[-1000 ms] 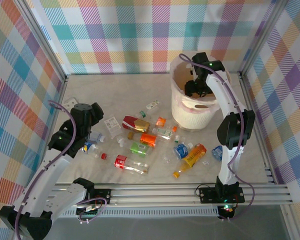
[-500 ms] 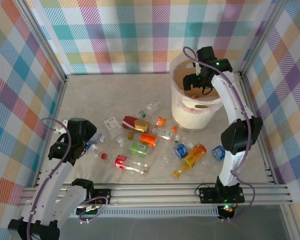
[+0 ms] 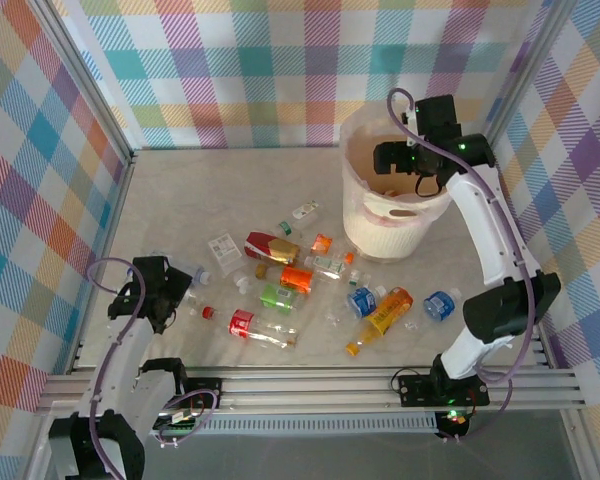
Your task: Put the plastic bottles in the bin
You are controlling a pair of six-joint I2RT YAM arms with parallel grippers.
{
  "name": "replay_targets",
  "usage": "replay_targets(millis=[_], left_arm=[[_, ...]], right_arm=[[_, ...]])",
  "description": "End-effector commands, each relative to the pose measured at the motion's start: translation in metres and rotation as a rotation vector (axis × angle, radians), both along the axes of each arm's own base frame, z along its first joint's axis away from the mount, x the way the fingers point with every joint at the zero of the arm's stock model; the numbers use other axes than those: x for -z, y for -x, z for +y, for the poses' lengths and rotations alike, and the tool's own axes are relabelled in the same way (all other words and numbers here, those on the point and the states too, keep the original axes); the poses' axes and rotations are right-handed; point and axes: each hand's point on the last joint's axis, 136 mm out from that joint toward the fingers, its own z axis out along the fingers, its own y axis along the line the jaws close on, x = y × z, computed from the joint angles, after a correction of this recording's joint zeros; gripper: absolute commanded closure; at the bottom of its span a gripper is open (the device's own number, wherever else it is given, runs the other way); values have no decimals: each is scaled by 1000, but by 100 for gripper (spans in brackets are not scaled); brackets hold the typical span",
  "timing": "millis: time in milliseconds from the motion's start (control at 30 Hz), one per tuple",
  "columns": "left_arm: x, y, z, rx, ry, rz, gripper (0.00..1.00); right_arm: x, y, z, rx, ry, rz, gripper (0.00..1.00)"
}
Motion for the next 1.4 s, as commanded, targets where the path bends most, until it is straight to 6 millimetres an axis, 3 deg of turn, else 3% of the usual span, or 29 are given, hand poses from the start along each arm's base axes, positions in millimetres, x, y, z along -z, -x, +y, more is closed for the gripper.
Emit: replay_targets(millis=[0, 667, 933, 1133, 1233, 1367], left_arm=[[4, -9, -3, -3, 41, -21, 1], [47, 9, 14, -145, 56, 72, 15], [55, 12, 22, -216, 53, 78, 37], [33, 19, 32, -245, -5, 38, 51], [9, 22, 37, -248, -51, -26, 56], [-37, 16, 42, -214, -116, -169, 61]], right_arm=[[-23, -2, 3, 2, -64, -93, 0], [-17, 1, 9, -14, -100, -96, 0], [-24, 7, 10, -25, -117, -109, 0], [-29, 14, 10, -32, -126, -114, 0], [-34, 16, 12, -42, -142, -126, 0], [-41, 18, 16, -56, -166, -149, 0]])
